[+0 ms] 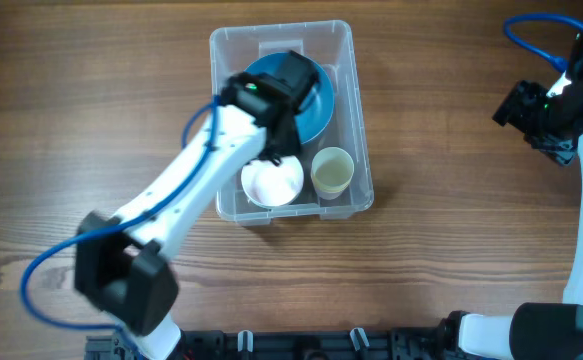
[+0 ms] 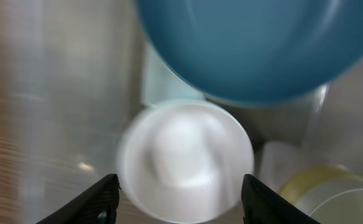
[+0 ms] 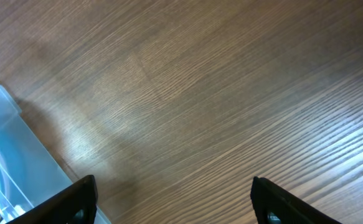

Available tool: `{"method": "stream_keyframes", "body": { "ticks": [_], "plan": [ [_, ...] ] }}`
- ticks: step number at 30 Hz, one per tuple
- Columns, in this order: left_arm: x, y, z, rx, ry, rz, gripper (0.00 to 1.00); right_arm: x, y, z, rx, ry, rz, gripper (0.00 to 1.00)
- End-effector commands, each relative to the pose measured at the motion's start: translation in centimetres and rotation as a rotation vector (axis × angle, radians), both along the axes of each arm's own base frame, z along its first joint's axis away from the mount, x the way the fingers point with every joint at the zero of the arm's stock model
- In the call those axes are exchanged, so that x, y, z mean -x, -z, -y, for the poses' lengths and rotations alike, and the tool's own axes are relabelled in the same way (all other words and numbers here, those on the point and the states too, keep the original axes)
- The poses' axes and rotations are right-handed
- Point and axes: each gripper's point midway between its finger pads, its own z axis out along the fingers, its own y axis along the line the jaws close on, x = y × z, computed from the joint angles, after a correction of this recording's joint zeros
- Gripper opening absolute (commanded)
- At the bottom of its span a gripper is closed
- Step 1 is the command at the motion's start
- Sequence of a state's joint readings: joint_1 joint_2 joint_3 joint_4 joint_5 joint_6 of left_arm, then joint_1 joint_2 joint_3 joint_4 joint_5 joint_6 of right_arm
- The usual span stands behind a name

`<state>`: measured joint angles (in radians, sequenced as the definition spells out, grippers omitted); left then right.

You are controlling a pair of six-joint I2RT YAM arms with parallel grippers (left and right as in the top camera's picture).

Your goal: Pack container

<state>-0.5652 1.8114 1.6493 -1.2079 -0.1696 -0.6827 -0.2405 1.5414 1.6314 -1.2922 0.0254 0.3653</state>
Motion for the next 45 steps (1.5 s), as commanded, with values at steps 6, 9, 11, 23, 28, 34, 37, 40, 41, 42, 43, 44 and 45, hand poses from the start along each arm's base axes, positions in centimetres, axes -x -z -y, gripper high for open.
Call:
{"method": "stream_keyframes", "body": {
  "ticks": [6,9,11,23,28,34,37,40,41,42,43,44,45],
  "plan": [
    [-2.6,-9.8,-14.4,-0.012,-0.153,0.263,0.67,-1.8,0.4,-5.3,-0.026,-0.269,0.016,0.73],
    [-3.2,-9.6,-17.9,0.052,-0.178,0.25,0.79,-2.4,1.2,-8.2,-0.021,-0.365,-0.005,0.73],
    [-3.3,-8.8,-19.7,0.128,-0.23,0.223,0.79,-2.8,2.7,-10.3,-0.03,-0.423,-0.051,0.73],
    [-3.9,-5.1,-24.2,0.181,-0.321,0.122,0.81,-2.6,13.6,-15.8,-0.065,-0.56,-0.395,0.77],
    [-3.9,-5.1,-24.2,0.181,-0.32,0.125,0.82,-2.0,14.3,-18.3,-0.073,-0.693,-0.412,0.79],
    [-3.9,-5.1,-24.2,0.181,-0.32,0.124,0.82,-2.0,14.3,-18.5,-0.071,-0.703,-0.412,0.82],
    [-3.9,-5.1,-24.1,0.181,-0.319,0.124,0.83,-2.7,14.3,-17.6,-0.031,-0.678,-0.396,0.83],
    [-4.2,-5.2,-23.2,0.172,-0.264,0.127,0.91,-4.4,13.6,-15.1,0.045,-0.6,-0.351,0.86],
    [-4.5,-5.3,-22.7,0.169,-0.239,0.135,0.94,-5.0,13.2,-14.7,0.048,-0.586,-0.325,0.87],
    [-4.7,-5.4,-22.3,0.166,-0.218,0.145,0.98,-5.4,12.8,-14.3,0.048,-0.574,-0.304,0.87],
    [-5.3,-5.6,-21.8,0.16,-0.188,0.164,1.0,-6.3,12.1,-13.7,0.05,-0.553,-0.261,0.89],
    [-5.8,-5.8,-21.4,0.152,-0.157,0.186,1.0,-6.9,11.5,-13.3,0.053,-0.542,-0.229,0.91],
    [-6.5,-6.1,-21.2,0.144,-0.144,0.214,1.0,-8.1,10.4,-12.6,0.061,-0.519,-0.161,0.93]
  ]
}}
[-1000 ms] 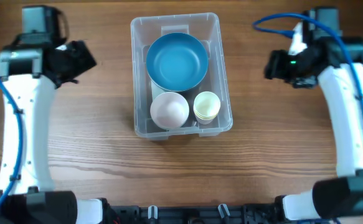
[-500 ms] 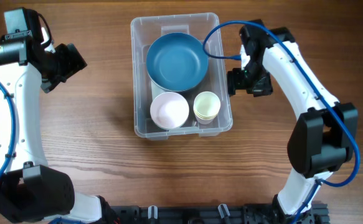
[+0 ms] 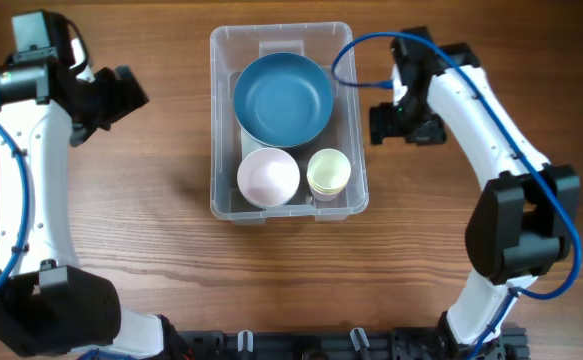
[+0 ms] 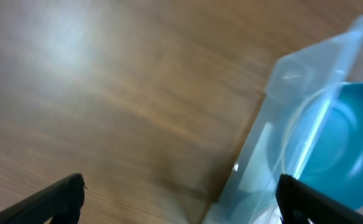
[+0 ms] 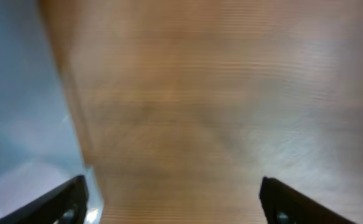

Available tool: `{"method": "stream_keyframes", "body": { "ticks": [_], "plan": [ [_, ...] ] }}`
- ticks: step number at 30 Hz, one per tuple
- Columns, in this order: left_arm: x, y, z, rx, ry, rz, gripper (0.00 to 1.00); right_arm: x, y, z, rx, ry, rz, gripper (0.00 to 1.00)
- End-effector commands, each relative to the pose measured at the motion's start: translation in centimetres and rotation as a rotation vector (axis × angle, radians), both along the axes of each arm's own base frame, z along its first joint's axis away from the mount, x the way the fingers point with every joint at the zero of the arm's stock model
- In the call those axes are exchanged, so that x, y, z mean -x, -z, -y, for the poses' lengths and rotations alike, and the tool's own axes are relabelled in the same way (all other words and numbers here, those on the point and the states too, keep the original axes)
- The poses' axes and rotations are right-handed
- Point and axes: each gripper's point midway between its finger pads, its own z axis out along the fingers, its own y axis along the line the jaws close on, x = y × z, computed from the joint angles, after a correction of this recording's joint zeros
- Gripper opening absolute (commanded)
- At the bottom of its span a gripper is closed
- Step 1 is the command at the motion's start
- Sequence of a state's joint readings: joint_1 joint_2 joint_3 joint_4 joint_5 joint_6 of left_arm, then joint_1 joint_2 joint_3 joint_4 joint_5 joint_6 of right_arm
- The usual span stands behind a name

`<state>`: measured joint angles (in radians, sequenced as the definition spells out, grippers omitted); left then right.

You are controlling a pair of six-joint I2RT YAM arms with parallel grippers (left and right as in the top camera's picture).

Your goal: Pack container

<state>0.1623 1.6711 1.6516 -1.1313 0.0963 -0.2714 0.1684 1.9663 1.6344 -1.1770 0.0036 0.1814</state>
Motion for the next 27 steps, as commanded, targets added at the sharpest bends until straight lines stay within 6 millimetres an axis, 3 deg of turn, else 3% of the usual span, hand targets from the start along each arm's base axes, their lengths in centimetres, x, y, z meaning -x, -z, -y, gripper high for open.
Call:
{"method": "stream_keyframes", "body": {
  "ticks": [1,6,8,11,14,20,24,27],
  "plan": [
    [-1.9,-0.7,1.6,-0.043,0.101,0.073,1.0,-3.5,-4.5,2.8,0.012,0.079,0.208,0.95],
    [-3.1,-1.4,1.3,-0.056,0.096,0.128,1.0,-7.0,-8.8,5.6,0.009,0.142,0.435,0.99],
    [-3.4,-1.6,1.3,-0.055,0.095,0.146,1.0,-7.1,-9.7,6.2,0.008,0.156,0.465,0.99],
    [-2.3,-1.3,1.2,-0.05,0.09,0.104,1.0,-6.2,-11.9,6.7,0.007,0.171,0.5,1.0],
    [-1.1,-2.0,1.6,-0.037,0.101,0.097,1.0,-4.4,-15.5,7.1,0.017,0.185,0.568,1.0],
    [1.5,-5.6,3.4,-0.059,0.176,0.202,1.0,0.4,-21.6,7.5,0.007,0.222,0.729,1.0],
    [4.3,-7.5,4.2,-0.076,0.191,0.314,1.0,3.9,-23.7,7.6,-0.006,0.224,0.832,1.0],
    [7.4,-8.3,4.6,-0.082,0.19,0.392,1.0,7.2,-23.9,7.6,-0.024,0.242,0.9,1.0]
  ]
}}
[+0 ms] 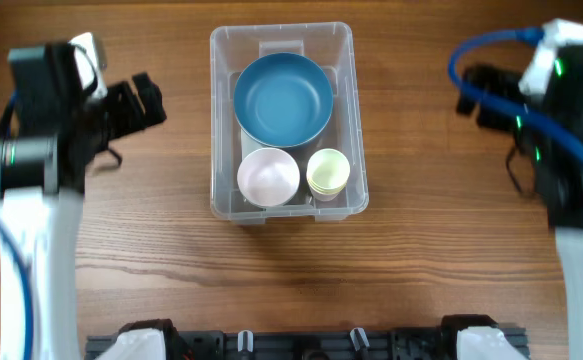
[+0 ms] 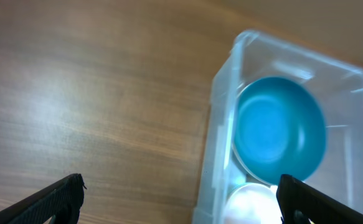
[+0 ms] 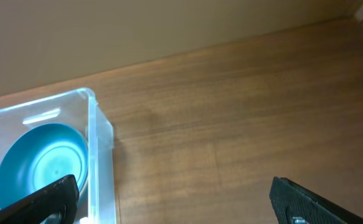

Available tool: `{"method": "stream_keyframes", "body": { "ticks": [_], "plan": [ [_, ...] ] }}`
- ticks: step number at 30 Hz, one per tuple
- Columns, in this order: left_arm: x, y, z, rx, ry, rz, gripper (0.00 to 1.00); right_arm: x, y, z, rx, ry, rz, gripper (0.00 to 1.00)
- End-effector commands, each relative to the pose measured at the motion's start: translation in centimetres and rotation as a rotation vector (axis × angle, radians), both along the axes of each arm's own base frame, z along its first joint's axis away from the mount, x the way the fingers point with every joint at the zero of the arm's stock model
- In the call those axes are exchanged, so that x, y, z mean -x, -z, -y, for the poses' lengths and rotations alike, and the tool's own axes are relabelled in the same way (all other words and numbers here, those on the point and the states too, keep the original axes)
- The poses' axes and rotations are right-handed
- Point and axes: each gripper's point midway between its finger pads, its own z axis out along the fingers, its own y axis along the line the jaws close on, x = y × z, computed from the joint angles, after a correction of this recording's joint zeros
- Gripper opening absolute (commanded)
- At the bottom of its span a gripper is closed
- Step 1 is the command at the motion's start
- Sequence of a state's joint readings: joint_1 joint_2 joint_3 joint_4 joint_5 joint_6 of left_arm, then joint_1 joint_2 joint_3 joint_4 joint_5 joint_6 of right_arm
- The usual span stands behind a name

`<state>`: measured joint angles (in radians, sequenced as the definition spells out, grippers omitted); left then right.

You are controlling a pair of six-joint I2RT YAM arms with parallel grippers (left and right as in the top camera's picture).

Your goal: Pack container

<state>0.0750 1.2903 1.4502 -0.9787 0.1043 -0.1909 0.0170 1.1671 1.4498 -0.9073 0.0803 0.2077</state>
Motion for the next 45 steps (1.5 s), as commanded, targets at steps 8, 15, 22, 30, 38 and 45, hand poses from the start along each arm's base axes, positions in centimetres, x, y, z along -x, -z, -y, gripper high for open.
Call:
{"method": "stream_keyframes", "body": {
  "ticks": [8,15,22,30,38,45],
  "plan": [
    [11.6,0.5,1.3,0.014,0.003,0.249,1.0,10.7,5.3,0.4,-0.016,0.028,0.104,1.0],
    [13.3,0.6,1.4,0.01,0.004,0.296,1.0,11.8,5.9,0.5,-0.019,0.03,0.122,1.0],
    [13.3,0.7,1.4,0.011,0.004,0.293,1.0,11.8,5.9,0.5,-0.019,0.03,0.118,1.0],
    [13.3,0.7,1.4,0.011,0.004,0.293,1.0,11.8,6.0,0.5,-0.017,0.03,0.117,1.0],
    [13.3,0.7,1.4,0.011,0.004,0.293,1.0,13.0,6.3,-0.5,0.032,-0.064,0.244,1.0],
    [13.3,0.7,1.4,0.011,0.004,0.293,1.0,14.7,8.3,-2.2,0.011,-0.165,0.478,1.0]
  ]
}}
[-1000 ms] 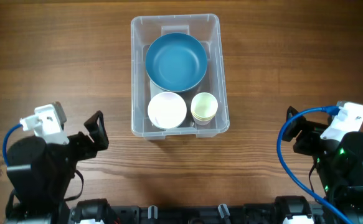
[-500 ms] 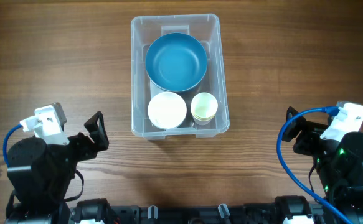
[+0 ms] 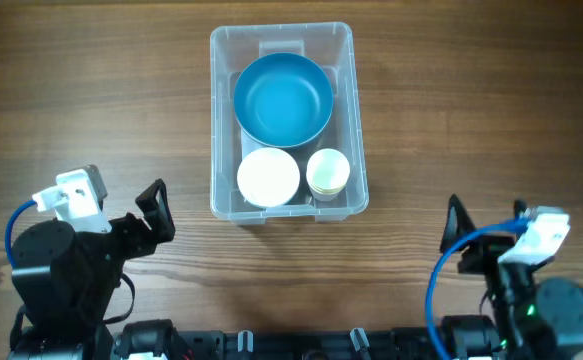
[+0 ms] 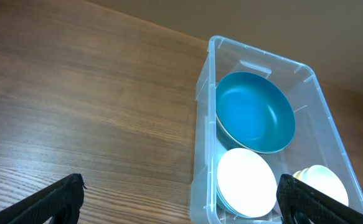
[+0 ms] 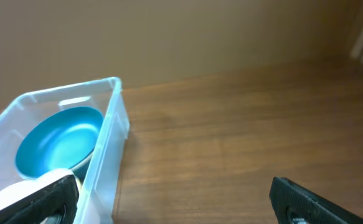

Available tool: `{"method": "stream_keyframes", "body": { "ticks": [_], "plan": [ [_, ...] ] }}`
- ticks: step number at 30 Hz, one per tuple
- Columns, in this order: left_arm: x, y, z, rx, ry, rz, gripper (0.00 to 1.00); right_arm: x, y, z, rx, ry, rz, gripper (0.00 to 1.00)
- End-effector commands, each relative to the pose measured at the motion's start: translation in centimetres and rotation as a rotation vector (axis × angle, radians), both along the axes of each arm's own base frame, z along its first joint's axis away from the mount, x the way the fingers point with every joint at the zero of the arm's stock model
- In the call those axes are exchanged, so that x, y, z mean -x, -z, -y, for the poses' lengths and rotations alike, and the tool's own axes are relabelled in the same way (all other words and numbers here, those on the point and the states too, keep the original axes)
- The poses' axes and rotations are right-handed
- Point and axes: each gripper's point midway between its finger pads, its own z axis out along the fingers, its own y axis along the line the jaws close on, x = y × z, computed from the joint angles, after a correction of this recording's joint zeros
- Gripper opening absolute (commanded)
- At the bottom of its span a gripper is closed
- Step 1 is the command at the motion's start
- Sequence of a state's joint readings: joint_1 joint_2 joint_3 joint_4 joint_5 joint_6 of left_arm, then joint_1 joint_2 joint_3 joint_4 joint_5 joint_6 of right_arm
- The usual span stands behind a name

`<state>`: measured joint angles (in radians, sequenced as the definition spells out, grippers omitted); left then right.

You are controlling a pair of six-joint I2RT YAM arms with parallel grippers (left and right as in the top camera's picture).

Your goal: Pack container

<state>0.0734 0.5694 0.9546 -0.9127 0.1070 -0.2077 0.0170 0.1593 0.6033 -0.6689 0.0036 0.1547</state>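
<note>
A clear plastic container (image 3: 214, 120) stands at the back middle of the wooden table. Inside it a blue bowl (image 3: 282, 97) fills the far half, with a white bowl (image 3: 268, 177) and a pale yellow cup (image 3: 328, 172) side by side in the near half. My left gripper (image 4: 181, 202) is open and empty, held back at the front left, looking at the container (image 4: 206, 93) from a distance. My right gripper (image 5: 175, 199) is open and empty at the front right, well clear of the container's wall (image 5: 109, 143).
Bare wooden tabletop (image 3: 471, 120) surrounds the container on every side. The left arm's body (image 3: 66, 265) and the right arm's body (image 3: 526, 265) sit near the table's front edge, each with a blue cable.
Both arms have moved from beside the container at mid-table back to the front edge. Both grippers stay open and empty. The bowls and the cup lie as before.
First my left gripper stood open inside the container over the white bowl, the right arm far off to the right. Then the left arm was out at the far left and the right gripper was beside the container's right wall. Later both hung wide, now both rest at the front.
</note>
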Motion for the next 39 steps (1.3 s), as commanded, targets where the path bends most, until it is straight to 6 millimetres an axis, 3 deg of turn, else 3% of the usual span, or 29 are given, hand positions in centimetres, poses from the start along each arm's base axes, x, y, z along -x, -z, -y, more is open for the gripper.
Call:
{"method": "stream_keyframes", "body": {
  "ticks": [1,10,14,19,27,32,39],
  "plan": [
    [0.0,0.1,0.4,0.016,0.013,0.003,1.0,0.9,0.6,-1.2,0.011,-0.074,0.099,1.0],
    [0.0,0.1,0.4,0.016,0.013,0.003,1.0,-1.6,-0.2,-2.1,0.12,-0.131,0.268,1.0],
    [0.0,0.1,0.4,0.016,0.013,0.003,1.0,-3.2,0.2,-2.1,0.114,-0.122,0.394,1.0],
    [0.0,0.1,0.4,0.016,0.013,0.003,1.0,-3.8,0.6,-2.1,0.123,-0.115,0.513,1.0],
    [0.0,0.1,0.4,0.016,0.013,0.003,1.0,-4.8,4.1,-1.4,0.093,-0.08,0.411,1.0],
    [0.0,0.1,0.4,0.016,0.013,0.003,1.0,-5.2,8.7,-1.0,0.09,-0.064,0.223,1.0],
    [0.0,0.1,0.4,0.016,0.013,0.003,1.0,-5.3,8.7,-1.0,0.089,-0.064,0.219,1.0]
  ]
}}
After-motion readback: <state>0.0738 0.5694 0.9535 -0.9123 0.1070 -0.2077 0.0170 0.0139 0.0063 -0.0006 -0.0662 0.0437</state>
